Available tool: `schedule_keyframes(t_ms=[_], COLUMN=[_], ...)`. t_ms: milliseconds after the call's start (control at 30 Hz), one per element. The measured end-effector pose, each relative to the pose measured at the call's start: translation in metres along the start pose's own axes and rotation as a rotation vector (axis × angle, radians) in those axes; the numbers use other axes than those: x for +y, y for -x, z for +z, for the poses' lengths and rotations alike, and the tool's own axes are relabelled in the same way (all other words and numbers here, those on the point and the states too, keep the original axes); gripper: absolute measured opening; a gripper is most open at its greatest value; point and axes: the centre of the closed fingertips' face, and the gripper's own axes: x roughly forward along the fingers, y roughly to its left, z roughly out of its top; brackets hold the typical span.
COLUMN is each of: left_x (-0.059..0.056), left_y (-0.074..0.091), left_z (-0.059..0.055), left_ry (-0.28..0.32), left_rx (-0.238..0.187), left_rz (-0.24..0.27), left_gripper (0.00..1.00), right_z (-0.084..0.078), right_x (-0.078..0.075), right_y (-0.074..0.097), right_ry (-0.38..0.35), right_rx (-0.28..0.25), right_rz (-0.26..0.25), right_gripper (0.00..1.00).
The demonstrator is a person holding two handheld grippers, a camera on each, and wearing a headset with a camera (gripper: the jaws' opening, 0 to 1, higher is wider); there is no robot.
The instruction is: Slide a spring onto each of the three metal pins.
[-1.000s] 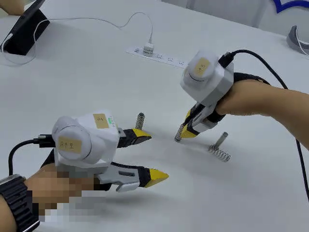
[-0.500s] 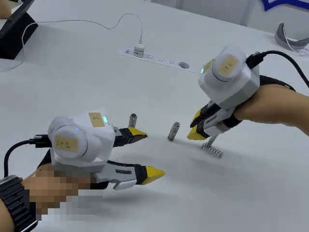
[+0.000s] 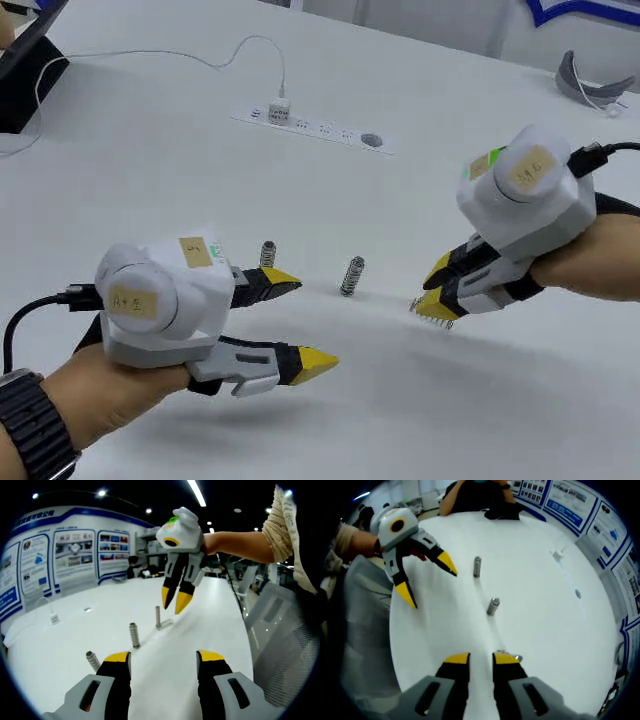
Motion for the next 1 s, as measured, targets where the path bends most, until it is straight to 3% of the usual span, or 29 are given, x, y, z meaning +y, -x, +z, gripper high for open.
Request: schedule_keyframes(t_ms=[233,433,1000], left_x=[-0.002,-0.005,-0.005], left_y=[-0.002,-0.005,-0.005], left_z=[0.001,0.002,0.000], left_ry=[-0.004,-0.005,0.006], left_rx=[0.003,0.005,0.007], left_rz=[-0.007,-0.015,-0.008], left_gripper=[0.53,0.53,0.51], right_z=[-0.028,-0.048,-0.055], right_x=[-0.013,-0.026,-0.031], right_y=[-0.001,-0.016,-0.043], right_ry=[-0.065,-0.104,-0.073], right_rx=[0.017,0.039,0.077], right_rz=[-0.026,-0.031,0.006], right_gripper=[0.19,0.18,0.14])
